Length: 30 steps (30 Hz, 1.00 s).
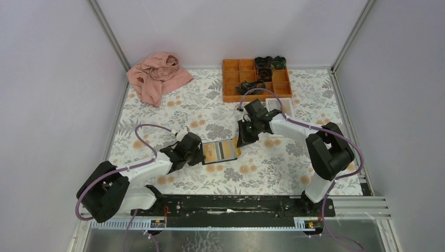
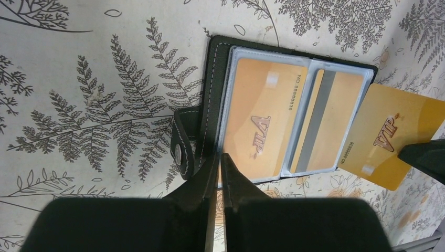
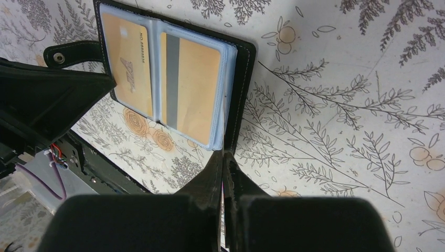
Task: Put the credit cards into the card holder
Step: Turn over the card slot in the card holder.
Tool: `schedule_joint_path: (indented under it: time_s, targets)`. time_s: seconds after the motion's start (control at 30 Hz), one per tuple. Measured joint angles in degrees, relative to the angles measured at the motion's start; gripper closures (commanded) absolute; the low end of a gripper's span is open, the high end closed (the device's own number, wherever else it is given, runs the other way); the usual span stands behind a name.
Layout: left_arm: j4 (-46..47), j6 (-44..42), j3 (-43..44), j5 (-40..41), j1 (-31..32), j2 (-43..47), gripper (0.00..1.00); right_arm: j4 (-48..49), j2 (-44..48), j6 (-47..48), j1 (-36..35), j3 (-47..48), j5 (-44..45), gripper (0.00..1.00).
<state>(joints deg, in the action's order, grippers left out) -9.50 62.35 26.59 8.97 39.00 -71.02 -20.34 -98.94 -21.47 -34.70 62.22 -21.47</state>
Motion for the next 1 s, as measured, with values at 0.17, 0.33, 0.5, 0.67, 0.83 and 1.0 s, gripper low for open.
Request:
schedule_joint_path:
  time_s: [0.17,0.33,0.5,0.67,0.83,1.0]
  targets:
    - [0.2,-0.1,0.0,-0.2,0.0,-0.7,0.91,-0.8,-1.3,0.0,-0.3,1.9,-0.2,1.00]
    - [0.4,-0.2,0.7,-0.5,0.0,-1.7,0.92,-2.2,-2.6,0.0,-0.6,4.1,-0.2,1.00]
    - [0.4,-0.4,0.9,-0.6,0.0,-2.0,0.93,-3.8,-2.9,-0.2,-0.8,5.1,-0.2,1.00]
    - [0.4,-0.4,0.9,-0.6,0.0,-2.0,0.94,-4.3,-2.9,-0.9,-1.0,5.4,-0.3,1.00]
    - [0.4,-0.4,0.9,-0.6,0.0,-2.0,0.94,-4.2,-2.9,-1.9,-1.1,5.4,-0.4,1.00]
    - [0.4,-0.4,0.9,-0.6,0.0,-1.9,0.95,-3.4,-2.9,-2.7,-1.4,4.9,-0.2,1.00]
